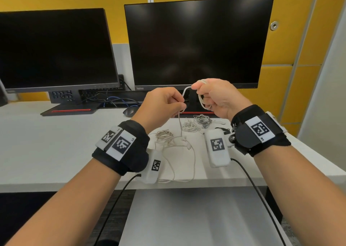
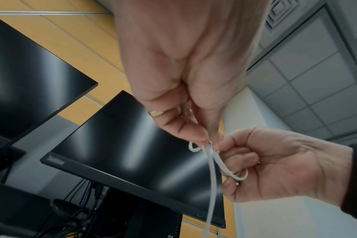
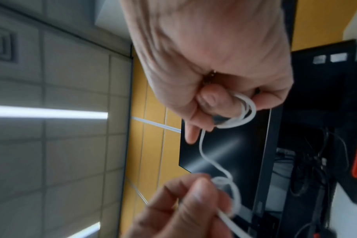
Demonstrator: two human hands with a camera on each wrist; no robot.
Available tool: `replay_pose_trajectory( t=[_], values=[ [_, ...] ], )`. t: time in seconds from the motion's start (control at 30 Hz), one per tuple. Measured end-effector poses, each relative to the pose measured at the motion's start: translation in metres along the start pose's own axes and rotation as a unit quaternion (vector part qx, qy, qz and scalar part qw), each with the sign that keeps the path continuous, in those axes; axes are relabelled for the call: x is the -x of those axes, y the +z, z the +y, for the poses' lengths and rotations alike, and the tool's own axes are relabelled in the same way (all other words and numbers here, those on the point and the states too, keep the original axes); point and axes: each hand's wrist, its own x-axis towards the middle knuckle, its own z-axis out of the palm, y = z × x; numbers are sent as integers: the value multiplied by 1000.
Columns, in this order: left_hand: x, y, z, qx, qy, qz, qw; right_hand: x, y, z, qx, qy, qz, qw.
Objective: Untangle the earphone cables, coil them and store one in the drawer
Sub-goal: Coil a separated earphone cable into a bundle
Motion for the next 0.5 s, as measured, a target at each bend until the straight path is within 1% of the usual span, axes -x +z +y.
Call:
replay_pose_trajectory(
  t=[0.07,0.1,0.2,0.27,0.37,0.43,0.5],
  values=[
    [-3,0,2,18,-1,8,1000,2,3,0,80,-16,-29,996],
    [-4,0,3,26,-3,4,1000,4,3,0,102,-15,-52,993],
    [-6,-4,4,35,0,-12,999,6,1,1,134,-44,-104,984],
    [-6,-6,4,33,-1,-11,999,9,-2,-1,150,-70,-121,979],
    [-6,-6,5,19,-5,-2,1000,7,-1,-2,162,-77,-100,979],
    [-7,-5,6,7,-8,2,1000,3,3,-1,154,-60,-73,984],
    [-7,-5,6,5,-4,14,1000,1,6,0,130,-41,-60,989]
  ],
)
